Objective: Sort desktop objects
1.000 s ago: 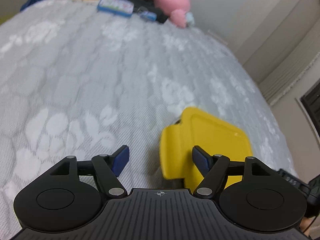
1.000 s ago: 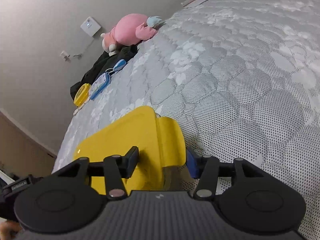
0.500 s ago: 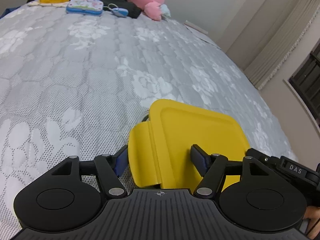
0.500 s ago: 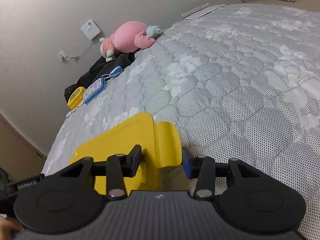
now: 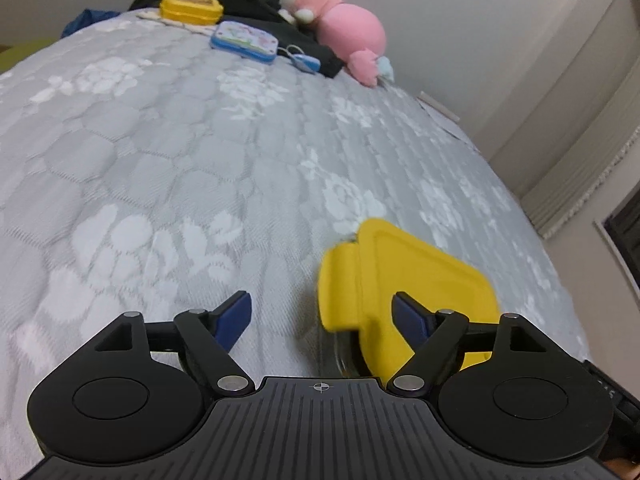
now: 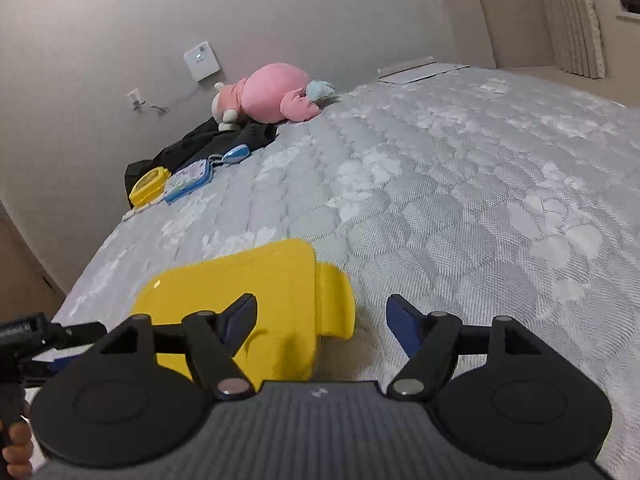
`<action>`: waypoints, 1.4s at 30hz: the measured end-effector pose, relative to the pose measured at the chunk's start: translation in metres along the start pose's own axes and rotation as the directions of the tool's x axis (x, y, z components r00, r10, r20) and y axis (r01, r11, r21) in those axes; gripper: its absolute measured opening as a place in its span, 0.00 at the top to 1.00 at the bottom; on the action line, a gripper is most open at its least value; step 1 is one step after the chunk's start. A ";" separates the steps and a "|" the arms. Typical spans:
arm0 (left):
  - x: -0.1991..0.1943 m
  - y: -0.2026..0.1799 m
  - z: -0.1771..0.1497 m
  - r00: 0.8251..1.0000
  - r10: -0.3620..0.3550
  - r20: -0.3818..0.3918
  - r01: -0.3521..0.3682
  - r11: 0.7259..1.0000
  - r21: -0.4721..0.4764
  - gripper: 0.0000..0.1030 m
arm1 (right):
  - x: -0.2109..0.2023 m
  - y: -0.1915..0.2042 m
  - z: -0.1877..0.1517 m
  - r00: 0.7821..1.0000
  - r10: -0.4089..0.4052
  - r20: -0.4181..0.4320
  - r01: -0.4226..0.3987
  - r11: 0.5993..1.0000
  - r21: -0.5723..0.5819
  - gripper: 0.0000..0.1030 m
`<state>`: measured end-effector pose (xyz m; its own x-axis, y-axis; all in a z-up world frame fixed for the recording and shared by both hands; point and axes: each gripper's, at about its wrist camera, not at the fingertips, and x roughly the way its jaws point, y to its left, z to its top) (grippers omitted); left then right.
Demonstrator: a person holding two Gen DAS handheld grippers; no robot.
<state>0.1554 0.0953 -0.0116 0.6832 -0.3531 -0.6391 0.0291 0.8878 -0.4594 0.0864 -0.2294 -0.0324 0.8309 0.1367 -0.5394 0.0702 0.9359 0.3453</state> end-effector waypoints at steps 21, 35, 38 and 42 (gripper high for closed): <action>-0.070 -0.078 -0.123 0.992 0.114 0.044 -0.121 0.972 0.200 0.00 | -0.088 0.043 -0.080 0.987 -0.154 0.037 0.157 0.981 -0.111 0.00; -0.054 -0.072 -0.095 0.986 0.161 0.036 -0.165 0.964 0.208 0.00 | -0.061 0.062 -0.074 0.975 -0.167 0.148 0.210 0.910 -0.358 0.00; -0.053 -0.068 -0.097 0.983 0.182 0.029 -0.185 0.964 0.191 0.00 | -0.056 0.059 -0.073 0.976 -0.166 0.141 0.206 0.914 -0.349 0.00; -0.056 -0.071 -0.100 0.980 0.193 0.049 -0.199 0.959 0.203 0.00 | -0.057 0.056 -0.074 0.987 -0.136 0.089 0.157 0.935 -0.316 0.00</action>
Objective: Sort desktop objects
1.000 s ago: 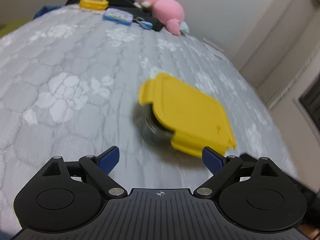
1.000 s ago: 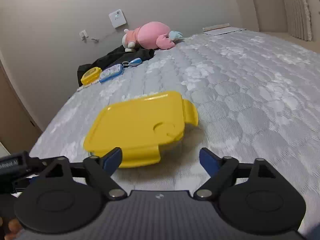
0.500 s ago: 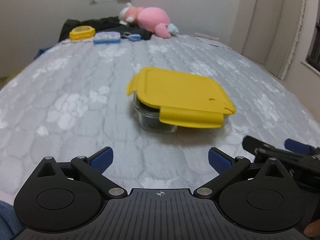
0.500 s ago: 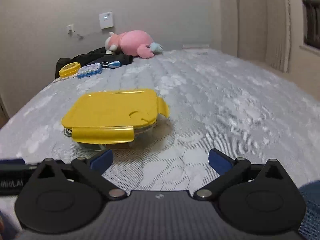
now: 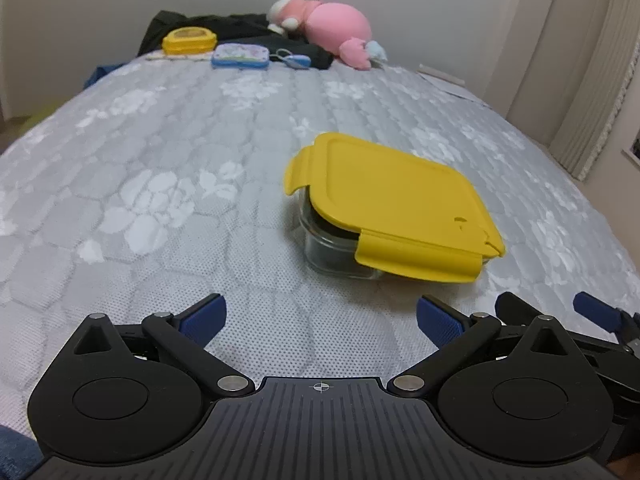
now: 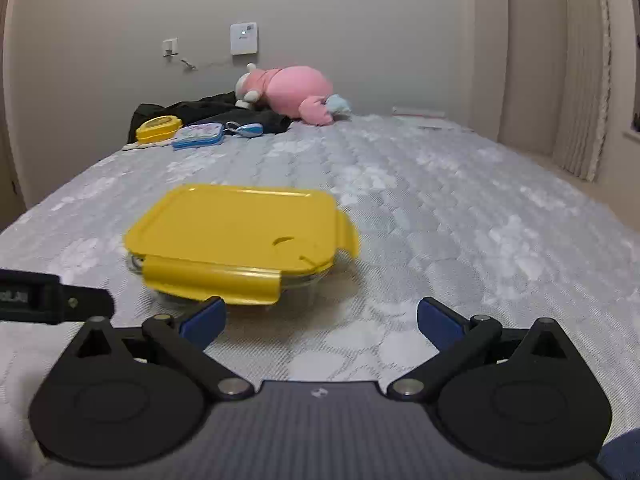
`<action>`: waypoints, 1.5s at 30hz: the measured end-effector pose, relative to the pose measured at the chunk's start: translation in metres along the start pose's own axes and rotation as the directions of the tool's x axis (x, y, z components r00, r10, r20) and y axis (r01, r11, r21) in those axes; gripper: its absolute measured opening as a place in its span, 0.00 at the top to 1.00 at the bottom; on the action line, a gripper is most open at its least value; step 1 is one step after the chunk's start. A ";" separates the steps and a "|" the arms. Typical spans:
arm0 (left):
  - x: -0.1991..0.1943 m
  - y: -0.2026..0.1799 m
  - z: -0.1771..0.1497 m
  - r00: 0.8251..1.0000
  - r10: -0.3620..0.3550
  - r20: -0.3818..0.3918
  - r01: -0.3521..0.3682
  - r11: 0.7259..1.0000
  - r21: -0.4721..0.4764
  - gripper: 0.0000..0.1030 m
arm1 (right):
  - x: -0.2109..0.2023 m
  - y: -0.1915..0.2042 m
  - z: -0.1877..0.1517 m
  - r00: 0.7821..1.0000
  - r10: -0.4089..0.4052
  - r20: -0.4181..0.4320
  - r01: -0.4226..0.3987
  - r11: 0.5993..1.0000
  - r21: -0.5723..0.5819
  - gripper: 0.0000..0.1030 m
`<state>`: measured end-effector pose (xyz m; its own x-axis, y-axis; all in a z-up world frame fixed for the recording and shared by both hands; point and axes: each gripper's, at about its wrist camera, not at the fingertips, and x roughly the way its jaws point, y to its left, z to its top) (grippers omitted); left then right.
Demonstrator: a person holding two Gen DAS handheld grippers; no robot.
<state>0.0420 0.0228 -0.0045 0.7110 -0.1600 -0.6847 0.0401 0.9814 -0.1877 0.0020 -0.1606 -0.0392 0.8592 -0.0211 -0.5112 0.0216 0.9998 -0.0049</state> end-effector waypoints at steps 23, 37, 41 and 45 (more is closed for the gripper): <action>0.003 -0.014 -0.005 0.999 0.030 -0.032 -0.027 0.995 0.096 0.00 | 0.004 -0.005 -0.005 0.997 0.009 -0.072 -0.004 0.998 0.060 0.00; 0.003 -0.015 -0.006 0.999 0.027 -0.038 -0.023 0.995 0.101 0.00 | 0.005 -0.004 -0.005 0.997 0.005 -0.079 0.000 0.998 0.064 0.00; 0.002 -0.014 -0.005 0.999 0.006 -0.038 -0.002 0.995 0.097 0.00 | 0.005 -0.004 -0.005 0.997 0.008 -0.079 -0.003 0.998 0.067 0.00; 0.003 -0.011 -0.005 0.999 0.007 -0.041 -0.004 0.997 0.072 0.00 | 0.005 -0.003 -0.005 0.996 0.013 -0.085 -0.008 0.998 0.061 0.00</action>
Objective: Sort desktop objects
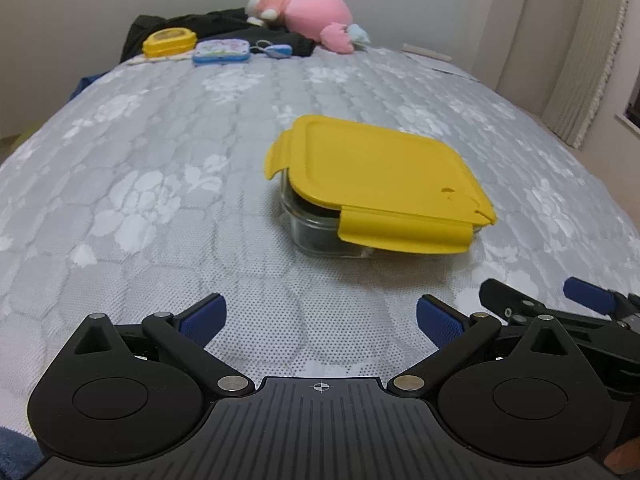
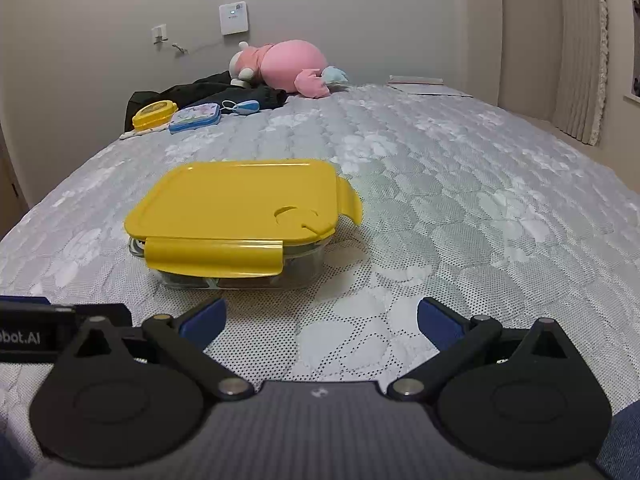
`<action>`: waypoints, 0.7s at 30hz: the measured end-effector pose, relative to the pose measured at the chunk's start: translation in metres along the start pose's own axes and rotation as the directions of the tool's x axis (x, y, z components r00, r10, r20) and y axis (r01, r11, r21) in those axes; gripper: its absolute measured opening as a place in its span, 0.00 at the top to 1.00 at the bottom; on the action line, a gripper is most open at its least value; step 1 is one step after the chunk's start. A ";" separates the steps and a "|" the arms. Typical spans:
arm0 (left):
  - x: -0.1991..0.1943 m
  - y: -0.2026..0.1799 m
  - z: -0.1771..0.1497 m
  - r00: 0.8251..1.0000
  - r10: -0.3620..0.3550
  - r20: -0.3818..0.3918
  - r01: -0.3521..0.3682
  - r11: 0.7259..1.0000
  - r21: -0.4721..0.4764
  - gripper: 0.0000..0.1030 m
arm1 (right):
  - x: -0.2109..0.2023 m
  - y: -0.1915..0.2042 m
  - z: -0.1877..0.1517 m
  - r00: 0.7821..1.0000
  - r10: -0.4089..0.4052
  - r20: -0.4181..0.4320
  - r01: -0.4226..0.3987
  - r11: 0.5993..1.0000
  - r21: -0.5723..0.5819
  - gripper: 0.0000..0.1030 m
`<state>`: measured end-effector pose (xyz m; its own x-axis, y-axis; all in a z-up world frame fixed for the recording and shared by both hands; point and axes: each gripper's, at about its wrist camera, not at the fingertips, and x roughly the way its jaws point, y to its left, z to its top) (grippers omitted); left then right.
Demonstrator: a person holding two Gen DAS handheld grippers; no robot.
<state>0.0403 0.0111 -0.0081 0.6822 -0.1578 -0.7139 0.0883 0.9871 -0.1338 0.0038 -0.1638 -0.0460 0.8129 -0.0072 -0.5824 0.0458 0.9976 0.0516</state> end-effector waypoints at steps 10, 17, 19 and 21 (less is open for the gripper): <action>0.000 0.001 0.000 1.000 0.011 -0.007 -0.012 1.000 -0.015 0.00 | -0.001 0.001 0.001 1.000 0.004 -0.003 -0.004 1.000 0.000 0.00; 0.002 0.003 0.000 1.000 0.016 -0.023 -0.017 0.999 -0.033 0.00 | -0.001 0.002 0.001 1.000 0.004 -0.006 -0.004 1.000 0.000 0.00; 0.002 0.003 0.000 1.000 0.016 -0.024 -0.017 0.999 -0.038 0.00 | -0.001 0.002 0.000 1.000 0.004 -0.005 -0.004 1.000 -0.004 0.00; 0.002 0.003 0.000 1.000 0.017 -0.026 -0.018 0.999 -0.042 0.00 | -0.001 0.002 0.000 1.000 0.004 -0.008 -0.004 1.000 -0.005 0.00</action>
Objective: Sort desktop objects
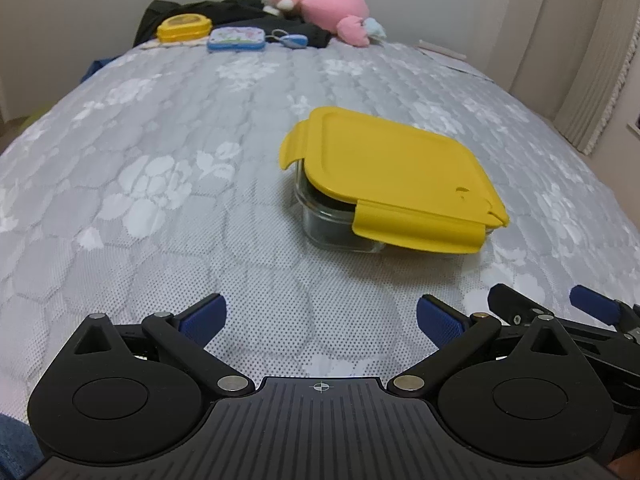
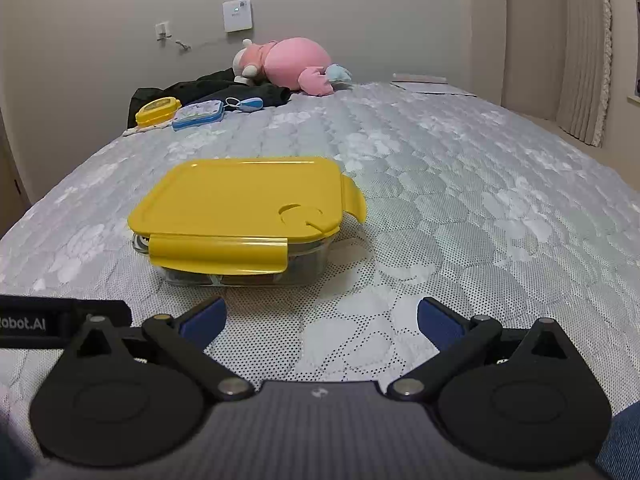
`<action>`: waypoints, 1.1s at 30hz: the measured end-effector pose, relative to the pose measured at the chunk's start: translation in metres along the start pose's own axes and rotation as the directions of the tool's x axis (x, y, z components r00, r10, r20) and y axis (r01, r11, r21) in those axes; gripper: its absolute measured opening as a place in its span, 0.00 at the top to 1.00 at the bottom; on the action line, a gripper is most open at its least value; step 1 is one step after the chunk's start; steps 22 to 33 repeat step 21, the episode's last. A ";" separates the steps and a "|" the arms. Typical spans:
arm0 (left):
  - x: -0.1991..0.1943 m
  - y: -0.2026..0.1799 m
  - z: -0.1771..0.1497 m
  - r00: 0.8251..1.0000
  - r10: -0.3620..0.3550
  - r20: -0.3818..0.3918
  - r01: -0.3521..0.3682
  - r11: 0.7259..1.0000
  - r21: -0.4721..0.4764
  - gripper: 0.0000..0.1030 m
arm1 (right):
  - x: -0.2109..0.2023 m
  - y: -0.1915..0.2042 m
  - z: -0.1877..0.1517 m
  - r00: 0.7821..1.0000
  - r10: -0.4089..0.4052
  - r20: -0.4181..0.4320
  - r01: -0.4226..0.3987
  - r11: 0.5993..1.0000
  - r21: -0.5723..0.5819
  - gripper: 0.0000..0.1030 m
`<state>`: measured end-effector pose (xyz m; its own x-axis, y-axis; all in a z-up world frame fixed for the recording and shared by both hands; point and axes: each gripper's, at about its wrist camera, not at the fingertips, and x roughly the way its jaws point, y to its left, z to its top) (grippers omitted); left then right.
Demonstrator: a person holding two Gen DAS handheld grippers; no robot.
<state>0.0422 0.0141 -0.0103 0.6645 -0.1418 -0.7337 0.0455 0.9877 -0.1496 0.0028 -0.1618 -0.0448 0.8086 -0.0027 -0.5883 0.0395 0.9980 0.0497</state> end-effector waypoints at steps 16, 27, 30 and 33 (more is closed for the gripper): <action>-0.011 -0.012 0.003 0.997 0.071 0.004 -0.071 0.996 0.054 0.00 | -0.009 -0.020 0.022 0.999 0.041 -0.029 -0.039 0.997 0.070 0.00; -0.027 0.012 0.023 1.000 0.019 -0.015 -0.019 0.999 0.040 0.00 | -0.003 -0.051 0.042 0.990 0.052 -0.129 -0.042 0.996 0.083 0.00; -0.027 0.012 0.023 1.000 0.019 -0.015 -0.019 0.999 0.040 0.00 | -0.003 -0.051 0.042 0.990 0.052 -0.129 -0.042 0.996 0.083 0.00; -0.027 0.012 0.023 1.000 0.019 -0.015 -0.019 0.999 0.040 0.00 | -0.003 -0.051 0.042 0.990 0.052 -0.129 -0.042 0.996 0.083 0.00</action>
